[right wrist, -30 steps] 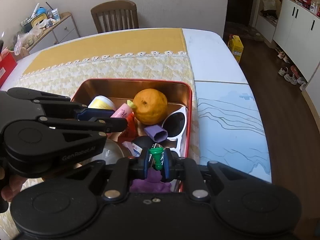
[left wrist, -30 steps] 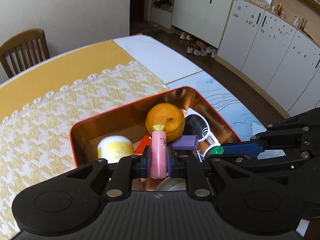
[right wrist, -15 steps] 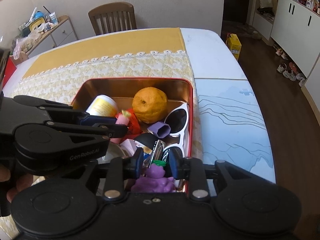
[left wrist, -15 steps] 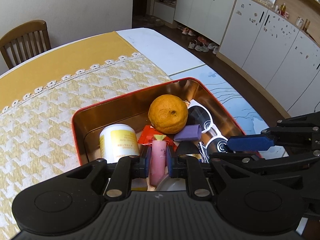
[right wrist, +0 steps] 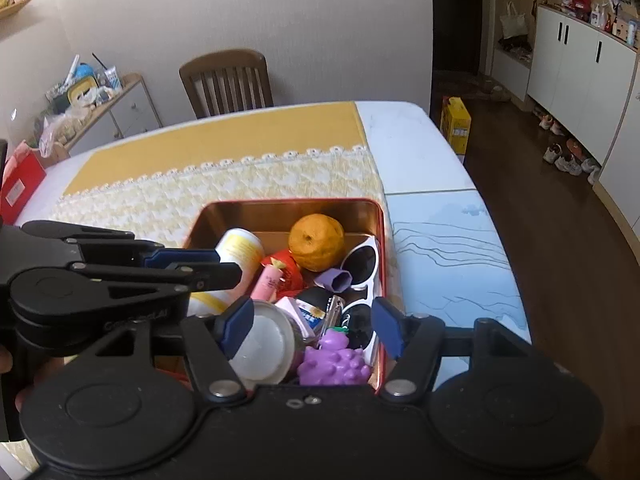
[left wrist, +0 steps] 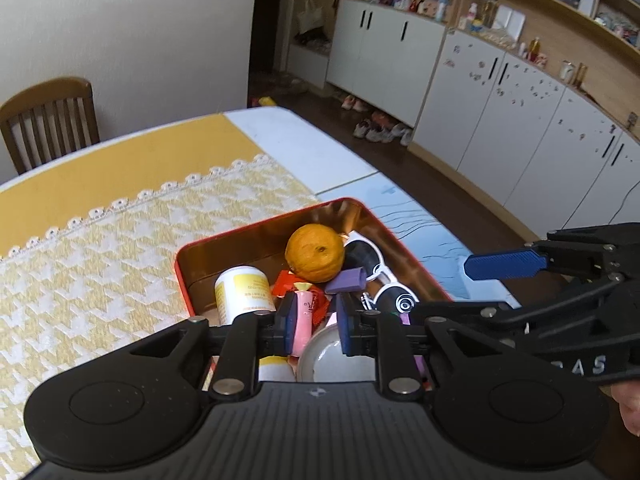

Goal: Organize rigid objects

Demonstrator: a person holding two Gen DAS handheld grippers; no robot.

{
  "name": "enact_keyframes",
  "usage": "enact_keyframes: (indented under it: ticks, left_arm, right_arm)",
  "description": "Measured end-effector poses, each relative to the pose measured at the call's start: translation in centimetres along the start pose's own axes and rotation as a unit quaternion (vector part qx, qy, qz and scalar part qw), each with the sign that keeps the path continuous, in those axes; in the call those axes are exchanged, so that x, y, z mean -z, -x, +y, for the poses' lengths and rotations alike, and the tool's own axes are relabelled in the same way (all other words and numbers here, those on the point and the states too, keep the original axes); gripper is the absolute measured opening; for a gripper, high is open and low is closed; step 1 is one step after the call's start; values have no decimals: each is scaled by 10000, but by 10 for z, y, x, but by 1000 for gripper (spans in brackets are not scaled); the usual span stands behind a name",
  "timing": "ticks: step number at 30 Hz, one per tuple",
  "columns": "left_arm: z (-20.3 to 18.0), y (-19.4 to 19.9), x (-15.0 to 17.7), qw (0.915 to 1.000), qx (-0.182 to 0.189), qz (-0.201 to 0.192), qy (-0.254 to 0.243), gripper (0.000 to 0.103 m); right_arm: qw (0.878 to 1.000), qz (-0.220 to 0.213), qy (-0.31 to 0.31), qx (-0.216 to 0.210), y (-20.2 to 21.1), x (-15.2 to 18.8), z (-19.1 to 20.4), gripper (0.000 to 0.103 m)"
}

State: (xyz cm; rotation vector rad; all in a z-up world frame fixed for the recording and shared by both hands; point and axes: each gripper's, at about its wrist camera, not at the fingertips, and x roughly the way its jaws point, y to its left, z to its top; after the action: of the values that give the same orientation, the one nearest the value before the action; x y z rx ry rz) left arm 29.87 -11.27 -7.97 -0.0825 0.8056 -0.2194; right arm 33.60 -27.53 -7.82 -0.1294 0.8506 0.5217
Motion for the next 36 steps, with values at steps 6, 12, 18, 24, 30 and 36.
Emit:
enact_keyframes:
  ticks: [6,12,18,24,30,36]
  left_arm:
    - [-1,26,6,9997,72,-187,-104,21]
    - [2,50,12,9993,71,-326,-178,52]
    - [9,72,18,9988,115,-472,-66,65]
    - [10,94,24,9974,-30,-722,-51,81]
    - [10,112,28,9961,-25,-885,-33,87]
    - [3,126,33,9949,-47,-992,-149,103]
  right_arm:
    - [9996,-275,-52,58,19,2,11,70]
    - [9982,-590,-47,112,41,6,23,79]
    - [9956,-890,89,270,62,13,38,89]
    - [9924,-1198,138,260,81,21,49,103]
    - [9897,-1412,58,217,94,29,54,103]
    - [9871,-1587,-95,208,106,37,57,103]
